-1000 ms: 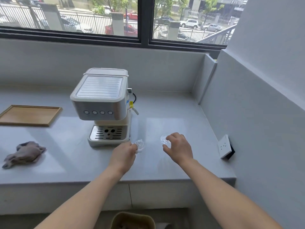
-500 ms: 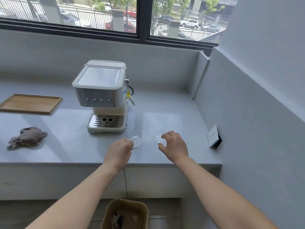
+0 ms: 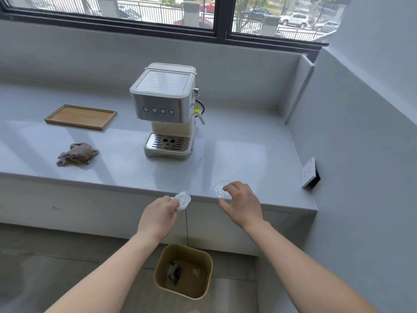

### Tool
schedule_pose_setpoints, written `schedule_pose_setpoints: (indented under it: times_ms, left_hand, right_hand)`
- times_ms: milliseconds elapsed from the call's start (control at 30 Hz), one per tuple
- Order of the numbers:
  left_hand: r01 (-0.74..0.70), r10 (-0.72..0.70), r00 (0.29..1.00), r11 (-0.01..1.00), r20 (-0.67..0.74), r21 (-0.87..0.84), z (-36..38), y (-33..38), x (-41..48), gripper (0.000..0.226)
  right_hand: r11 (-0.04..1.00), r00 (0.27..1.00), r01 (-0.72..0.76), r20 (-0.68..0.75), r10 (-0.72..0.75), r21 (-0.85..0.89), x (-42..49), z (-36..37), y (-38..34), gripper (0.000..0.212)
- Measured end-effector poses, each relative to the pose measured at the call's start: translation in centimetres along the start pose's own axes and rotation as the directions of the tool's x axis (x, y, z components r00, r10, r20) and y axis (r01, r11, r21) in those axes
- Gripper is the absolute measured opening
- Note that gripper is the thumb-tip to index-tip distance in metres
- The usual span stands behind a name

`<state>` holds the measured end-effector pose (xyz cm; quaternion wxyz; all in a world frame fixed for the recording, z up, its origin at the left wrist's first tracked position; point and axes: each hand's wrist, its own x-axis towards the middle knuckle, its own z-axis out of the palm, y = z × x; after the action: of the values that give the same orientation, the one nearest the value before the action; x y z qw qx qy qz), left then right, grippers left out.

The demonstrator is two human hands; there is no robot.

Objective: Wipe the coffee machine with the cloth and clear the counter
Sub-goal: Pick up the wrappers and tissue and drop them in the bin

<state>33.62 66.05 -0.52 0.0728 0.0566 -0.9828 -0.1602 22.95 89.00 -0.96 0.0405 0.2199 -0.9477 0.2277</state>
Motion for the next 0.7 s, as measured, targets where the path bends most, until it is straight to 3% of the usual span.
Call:
schedule_pose_setpoints:
  times_ms: [200,500,700]
  left_hand:
    - [0.058,-0.057,0.992,0.998,0.117,-0.010,3.1,-4.3,-3.9,0.014]
    - [0.183,-0.184,0.938,0.983,0.295,0.031,9.9,-9.9,-7.5,0.020]
    - [0.174,-0.192,0.907,0.981,0.375,0.081,16.4,-12.6,-7.8,0.020]
  right_hand:
    - [0.997,0.998,0.064,0.012,-0.065,0.048,-4.4,4.7,-3.9,0.028]
    - [0.992,0.961,-0.119,0.256,0.108,0.030,-8.6,14.2,-3.8,0.036]
    - [0.980,0.910,-0.199,0.370,0.186,-0.005,-10.3,21.8,-0.7,0.040]
